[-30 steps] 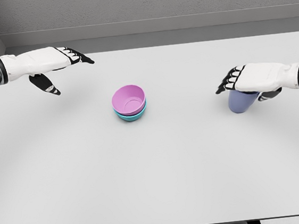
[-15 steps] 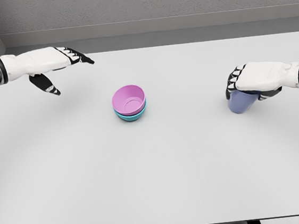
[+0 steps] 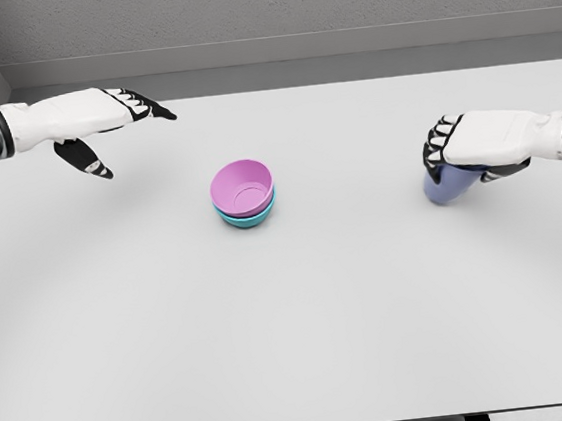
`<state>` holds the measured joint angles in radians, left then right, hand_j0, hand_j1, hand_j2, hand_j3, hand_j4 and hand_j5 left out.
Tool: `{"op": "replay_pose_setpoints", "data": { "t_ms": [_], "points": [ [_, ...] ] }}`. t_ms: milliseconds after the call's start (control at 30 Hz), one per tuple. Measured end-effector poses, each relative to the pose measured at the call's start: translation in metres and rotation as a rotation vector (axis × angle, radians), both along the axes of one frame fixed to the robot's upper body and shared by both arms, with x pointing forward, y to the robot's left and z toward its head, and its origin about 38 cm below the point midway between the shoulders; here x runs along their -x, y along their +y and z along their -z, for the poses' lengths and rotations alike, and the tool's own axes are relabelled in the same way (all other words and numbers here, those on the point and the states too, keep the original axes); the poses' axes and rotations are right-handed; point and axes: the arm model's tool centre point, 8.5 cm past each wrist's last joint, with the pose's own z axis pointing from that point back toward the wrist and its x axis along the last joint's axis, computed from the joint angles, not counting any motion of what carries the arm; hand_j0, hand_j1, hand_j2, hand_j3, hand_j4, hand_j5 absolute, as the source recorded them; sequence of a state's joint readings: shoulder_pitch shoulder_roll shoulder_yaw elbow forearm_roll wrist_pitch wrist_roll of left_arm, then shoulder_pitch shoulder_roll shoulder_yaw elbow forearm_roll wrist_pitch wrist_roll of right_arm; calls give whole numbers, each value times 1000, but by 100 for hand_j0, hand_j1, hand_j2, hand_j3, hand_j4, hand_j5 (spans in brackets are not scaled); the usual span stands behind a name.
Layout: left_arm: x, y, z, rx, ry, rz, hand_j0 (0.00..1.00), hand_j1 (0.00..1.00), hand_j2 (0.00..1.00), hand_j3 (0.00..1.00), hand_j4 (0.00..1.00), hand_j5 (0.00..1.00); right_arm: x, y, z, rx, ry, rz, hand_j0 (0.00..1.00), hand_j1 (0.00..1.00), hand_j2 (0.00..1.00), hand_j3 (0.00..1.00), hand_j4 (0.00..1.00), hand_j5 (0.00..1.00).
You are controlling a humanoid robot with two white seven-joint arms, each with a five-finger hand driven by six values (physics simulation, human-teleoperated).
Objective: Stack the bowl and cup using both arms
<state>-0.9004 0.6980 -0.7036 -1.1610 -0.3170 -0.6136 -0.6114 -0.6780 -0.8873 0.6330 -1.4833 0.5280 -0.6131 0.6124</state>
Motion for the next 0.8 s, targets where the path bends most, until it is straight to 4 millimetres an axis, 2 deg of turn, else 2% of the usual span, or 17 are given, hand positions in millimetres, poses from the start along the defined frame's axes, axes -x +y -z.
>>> {"op": "replay_pose_setpoints", "data": {
  "t_ms": [133,300,567,700,800],
  "points": [
    [0,0,0,-1,0,-1,100,100,100,100,100,100,-2,1,-5,-4,-10,-1,29,29,29,29,29,29],
    [0,2,0,-1,1,-4,100,100,100,100,100,100,-10,11,-24,-27,-59,-18,29,29,29,29,29,29],
    [1,4,1,0,3,-7,100,100,100,100,100,100,-28,50,-68,-94,-165,-90,29,29,29,29,29,29],
    [1,4,1,-1,4,-8,100,100,100,100,100,100,-32,72,-82,-125,-199,-134,29,29,29,29,29,29],
    [0,4,1,-1,4,-9,100,100,100,100,100,100,-32,87,-83,-146,-203,-162,29,29,29,29,29,29]
  ]
}}
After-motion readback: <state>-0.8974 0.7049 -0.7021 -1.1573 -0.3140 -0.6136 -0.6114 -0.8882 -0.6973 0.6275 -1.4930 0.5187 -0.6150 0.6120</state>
